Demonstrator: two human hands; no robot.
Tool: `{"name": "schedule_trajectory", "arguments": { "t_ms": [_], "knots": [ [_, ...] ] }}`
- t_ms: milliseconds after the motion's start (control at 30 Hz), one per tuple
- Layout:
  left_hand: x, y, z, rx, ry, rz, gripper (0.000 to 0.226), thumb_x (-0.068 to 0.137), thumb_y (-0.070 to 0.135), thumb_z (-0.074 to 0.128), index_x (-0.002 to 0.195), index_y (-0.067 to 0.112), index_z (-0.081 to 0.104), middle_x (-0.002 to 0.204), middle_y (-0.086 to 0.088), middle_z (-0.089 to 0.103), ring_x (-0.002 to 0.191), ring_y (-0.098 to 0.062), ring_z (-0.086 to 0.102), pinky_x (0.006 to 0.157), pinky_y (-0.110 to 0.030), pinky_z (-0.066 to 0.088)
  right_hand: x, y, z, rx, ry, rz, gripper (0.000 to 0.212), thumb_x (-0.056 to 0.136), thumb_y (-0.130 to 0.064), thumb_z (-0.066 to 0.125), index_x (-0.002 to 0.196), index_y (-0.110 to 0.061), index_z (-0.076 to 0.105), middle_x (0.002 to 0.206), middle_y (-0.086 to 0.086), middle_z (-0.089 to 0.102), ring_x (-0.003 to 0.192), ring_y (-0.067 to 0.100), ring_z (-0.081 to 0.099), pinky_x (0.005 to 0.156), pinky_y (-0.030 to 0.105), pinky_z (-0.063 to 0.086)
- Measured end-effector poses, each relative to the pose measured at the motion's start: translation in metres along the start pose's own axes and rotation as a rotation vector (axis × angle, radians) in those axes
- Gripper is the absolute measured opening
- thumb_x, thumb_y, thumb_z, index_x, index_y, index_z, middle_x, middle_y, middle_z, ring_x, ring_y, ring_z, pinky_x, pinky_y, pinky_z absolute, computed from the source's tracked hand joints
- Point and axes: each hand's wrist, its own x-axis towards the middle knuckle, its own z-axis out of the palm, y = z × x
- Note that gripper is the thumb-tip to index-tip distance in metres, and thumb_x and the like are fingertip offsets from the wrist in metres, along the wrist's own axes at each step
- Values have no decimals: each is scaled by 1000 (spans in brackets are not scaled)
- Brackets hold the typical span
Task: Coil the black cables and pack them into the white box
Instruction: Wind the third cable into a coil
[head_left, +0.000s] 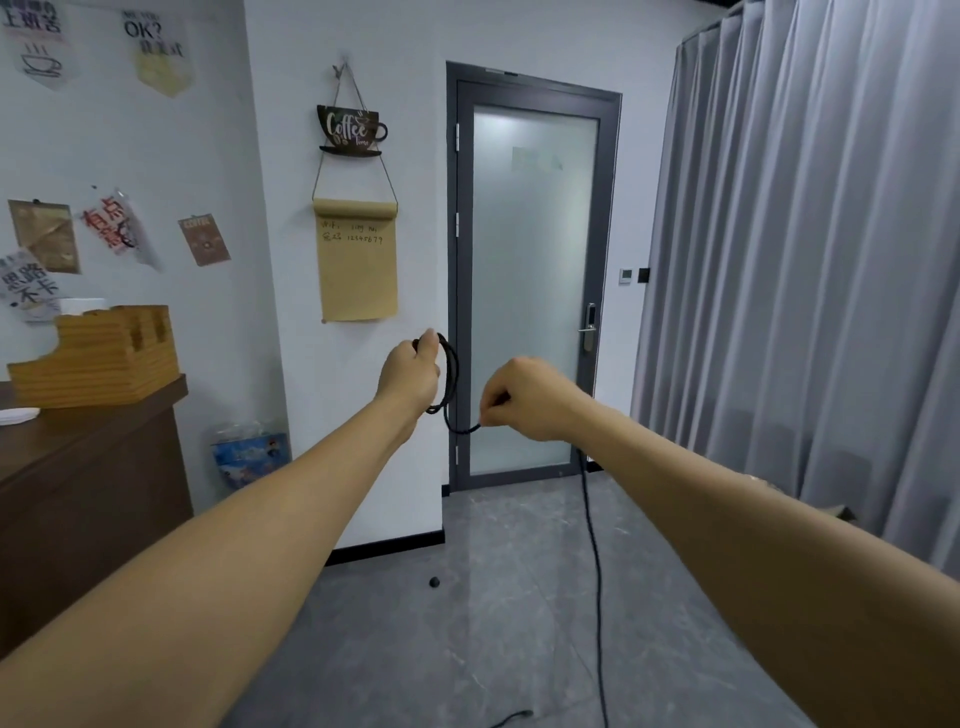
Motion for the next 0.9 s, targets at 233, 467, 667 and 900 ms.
{"name": "schedule_trajectory", "arguments": {
  "t_ms": [233,467,667,900],
  "knots": [
    [-13,2,9,4,-312,38,48,104,33,26,65,12,44,55,-2,46,49,-14,41,54,-24,36,5,-14,-15,298,88,-16,9,82,-13,70,82,-4,71,67,3,62,56,11,50,51,12,38],
    [-19,2,4,-140,-591,-131,42,102,39,33,65,20,40,50,9,25,42,-6,19,41,-15,22,2,10,-17,418,143,187,30,72,-31,80,78,-4,68,59,-2,48,53,10,38,53,19,33],
    [-14,-10,-9,-21,-502,-102,28,93,30,57,71,19,45,54,7,26,40,-6,20,38,-16,21,-12,49,-16,530,213,382,19,81,-28,72,77,-10,66,67,-1,55,62,12,47,60,23,41],
    [2,-22,-26,-181,-108,-170,32,94,22,55,65,18,41,54,3,30,34,-6,21,34,-16,18,-26,80,-3,509,288,549,15,87,-20,66,88,-4,67,66,1,53,56,12,42,51,22,35]
  ]
}}
